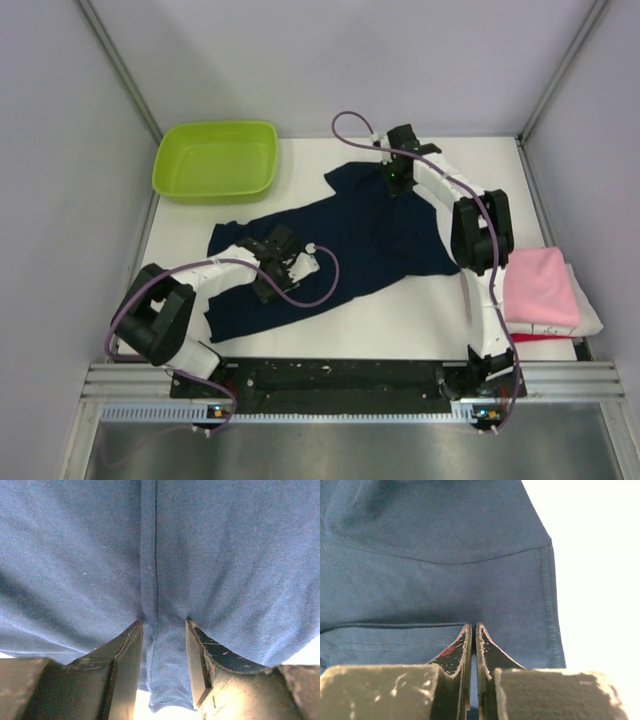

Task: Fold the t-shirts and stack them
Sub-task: Fold the flattened tshirt in 1/3 of the way

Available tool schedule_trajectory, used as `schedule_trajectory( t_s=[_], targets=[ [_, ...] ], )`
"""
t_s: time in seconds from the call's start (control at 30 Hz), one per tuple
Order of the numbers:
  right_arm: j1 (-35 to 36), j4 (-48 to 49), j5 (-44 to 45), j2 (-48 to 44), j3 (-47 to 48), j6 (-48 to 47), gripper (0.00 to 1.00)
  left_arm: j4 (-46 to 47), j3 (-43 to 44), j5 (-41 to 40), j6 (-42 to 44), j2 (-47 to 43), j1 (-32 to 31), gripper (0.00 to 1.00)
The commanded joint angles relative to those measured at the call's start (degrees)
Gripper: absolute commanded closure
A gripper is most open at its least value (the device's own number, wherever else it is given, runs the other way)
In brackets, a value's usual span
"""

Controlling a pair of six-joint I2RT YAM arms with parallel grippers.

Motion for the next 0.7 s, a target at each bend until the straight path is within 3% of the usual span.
schedule_trajectory(
  t_s=[0.0, 0.17, 0.2, 0.27, 0.3, 0.33, 0.5, 0.67],
  targets=[
    [0.4, 1.8, 1.7, -1.4, 3.3, 0.3, 1.00, 0.7, -4.8, 2.5, -0.2, 3.5, 0.2, 0.55],
    [0.3, 2.6, 1.2, -0.1, 3.5, 0.0, 0.96, 0.6, -4.9, 2.7, 0.0, 3.5, 0.2, 0.55],
    [0.3, 3.1, 1.2, 0.1, 3.5, 0.2, 0.91, 0.7, -4.9, 2.7, 0.1, 3.5, 0.2, 0.55],
    [0.4, 3.2, 1.9, 0.7, 4.4, 0.9, 0.62, 0.6, -5.0, 2.7, 0.1, 3.5, 0.2, 0.54],
    [0.4, 3.0, 3.1, 0.4, 4.6, 1.7, 0.53, 0.4, -4.8, 2.6, 0.1, 3.4, 0.2, 0.53],
    [0.3, 2.9, 4.6, -0.5, 4.1, 2.4, 0.50, 0.2, -4.5, 2.7, -0.1, 3.2, 0.2, 0.53],
    [0.0, 3.2, 12.9, -13.9, -9.0, 9.8, 0.49, -2.9, -2.1, 4.0, -1.4, -0.5, 0.3, 0.49],
    [-1.5, 4.2, 12.0, -30.9, -28.3, 17.1, 0.53, -9.4, 4.9, 11.6, -1.3, -6.7, 1.9, 0.44]
  ],
)
